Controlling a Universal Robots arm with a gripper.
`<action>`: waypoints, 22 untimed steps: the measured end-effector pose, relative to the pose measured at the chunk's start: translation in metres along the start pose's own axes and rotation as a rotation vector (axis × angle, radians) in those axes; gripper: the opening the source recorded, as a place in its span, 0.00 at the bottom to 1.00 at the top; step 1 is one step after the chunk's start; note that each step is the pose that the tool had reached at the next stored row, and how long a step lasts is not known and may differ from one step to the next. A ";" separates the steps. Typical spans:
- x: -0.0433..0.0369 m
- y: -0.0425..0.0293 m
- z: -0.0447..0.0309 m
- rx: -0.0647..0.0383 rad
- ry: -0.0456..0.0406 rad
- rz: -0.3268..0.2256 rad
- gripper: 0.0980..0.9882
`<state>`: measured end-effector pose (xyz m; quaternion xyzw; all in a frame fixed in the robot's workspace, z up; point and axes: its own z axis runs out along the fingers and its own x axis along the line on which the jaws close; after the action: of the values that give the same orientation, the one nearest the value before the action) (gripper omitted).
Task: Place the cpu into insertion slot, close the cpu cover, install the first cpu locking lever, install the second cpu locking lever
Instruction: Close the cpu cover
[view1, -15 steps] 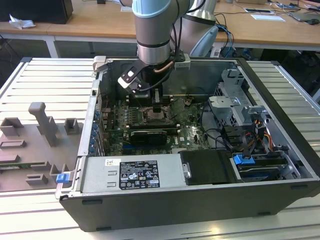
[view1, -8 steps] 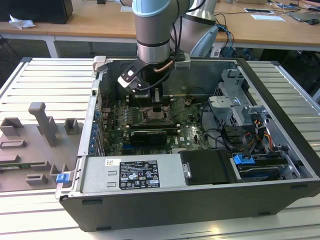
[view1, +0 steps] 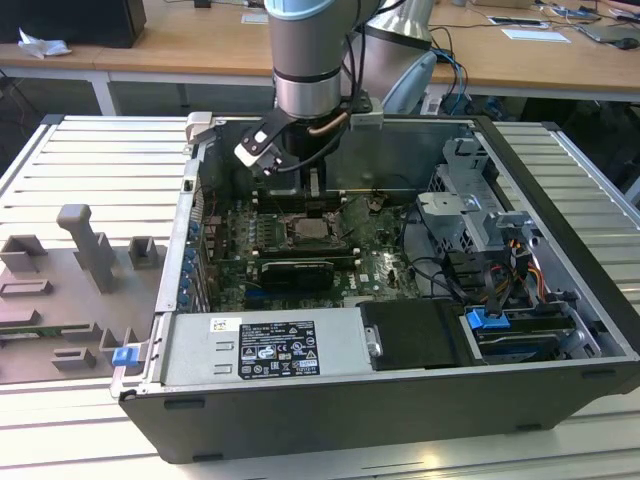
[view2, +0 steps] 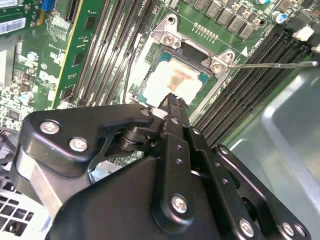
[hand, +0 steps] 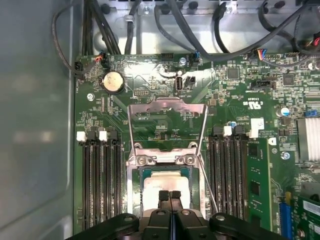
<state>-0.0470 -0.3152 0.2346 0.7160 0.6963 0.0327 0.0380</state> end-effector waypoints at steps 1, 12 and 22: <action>0.0000 0.0001 -0.0013 0.000 -0.0001 0.000 0.01; 0.0001 0.0088 -0.0134 0.011 -0.0018 0.014 0.01; -0.0132 0.0181 -0.0123 0.019 -0.0022 0.021 0.01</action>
<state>-0.0306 -0.3288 0.2487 0.7236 0.6891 0.0256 0.0316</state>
